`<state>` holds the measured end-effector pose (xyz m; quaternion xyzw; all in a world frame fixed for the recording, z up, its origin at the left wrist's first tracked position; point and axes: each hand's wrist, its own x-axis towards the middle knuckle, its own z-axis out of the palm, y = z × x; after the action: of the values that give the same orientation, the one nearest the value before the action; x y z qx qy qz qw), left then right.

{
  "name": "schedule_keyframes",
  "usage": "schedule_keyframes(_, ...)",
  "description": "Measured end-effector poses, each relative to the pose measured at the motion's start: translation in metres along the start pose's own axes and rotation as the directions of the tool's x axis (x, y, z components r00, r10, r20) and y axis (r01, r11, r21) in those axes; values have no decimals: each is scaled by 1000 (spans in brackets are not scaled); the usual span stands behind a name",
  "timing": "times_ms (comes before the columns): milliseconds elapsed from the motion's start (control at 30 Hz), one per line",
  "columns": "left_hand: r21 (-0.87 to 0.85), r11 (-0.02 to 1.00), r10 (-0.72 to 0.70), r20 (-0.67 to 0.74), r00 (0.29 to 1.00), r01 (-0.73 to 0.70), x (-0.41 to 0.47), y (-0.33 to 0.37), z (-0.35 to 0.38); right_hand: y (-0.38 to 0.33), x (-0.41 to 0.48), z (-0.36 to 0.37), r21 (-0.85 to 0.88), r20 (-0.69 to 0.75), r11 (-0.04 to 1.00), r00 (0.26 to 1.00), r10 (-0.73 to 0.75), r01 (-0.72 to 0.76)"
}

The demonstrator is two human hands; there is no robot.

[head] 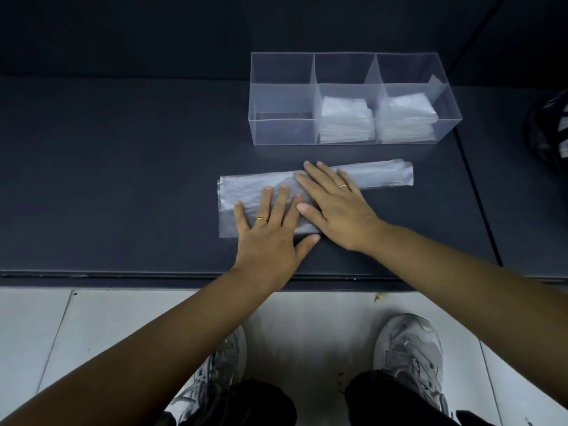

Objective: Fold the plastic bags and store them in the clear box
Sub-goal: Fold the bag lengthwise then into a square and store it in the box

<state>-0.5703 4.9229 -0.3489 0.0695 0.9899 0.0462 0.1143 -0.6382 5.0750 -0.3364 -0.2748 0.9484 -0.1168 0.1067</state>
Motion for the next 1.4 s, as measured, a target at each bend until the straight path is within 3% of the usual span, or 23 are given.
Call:
schedule_keyframes(100,20,995,-100,-22,995,100,-19,-14,2,10,1,7,-134,30,991,1000,10,-6)
schedule_keyframes(267,-47,981,-190,-94,977,187,-61,-35,3,2,-2,9,-173,21,984,999,-32,35)
schedule_keyframes(533,-221,973,-142,-344,928,67,-27,-38,-21,-11,-3,7,-170,0,984,999,-54,53)
schedule_keyframes(700,-94,991,-107,-185,977,91,-6,-43,-3,-33,4,18,-6,-25,995,995,-98,98)
schedule_keyframes(833,-30,992,-128,-153,980,125,-4,-46,4,-5,2,19,-93,-29,996,999,13,-16)
schedule_keyframes(1033,-10,990,-143,-132,981,143,-4,-47,2,68,-22,-4,-129,-63,940,948,311,-316)
schedule_keyframes(1133,19,989,-141,-119,983,144,-5,-46,-1,64,-33,-16,-66,-200,959,945,257,-275)
schedule_keyframes(1200,1,995,-101,-193,976,103,-6,-46,-6,45,-42,-23,60,-293,996,953,76,-61)
schedule_keyframes(1267,-115,992,1,-337,942,-42,-11,-45,-10,30,-51,-22,122,-289,989,956,-51,90)
schedule_keyframes(1333,-221,949,118,-418,901,-226,-18,-40,-11,22,-57,-17,158,-217,983,974,-60,96)
schedule_keyframes(1400,-259,915,195,-384,902,-308,-26,-32,-8,21,-58,-14,181,-201,981,979,-33,70)
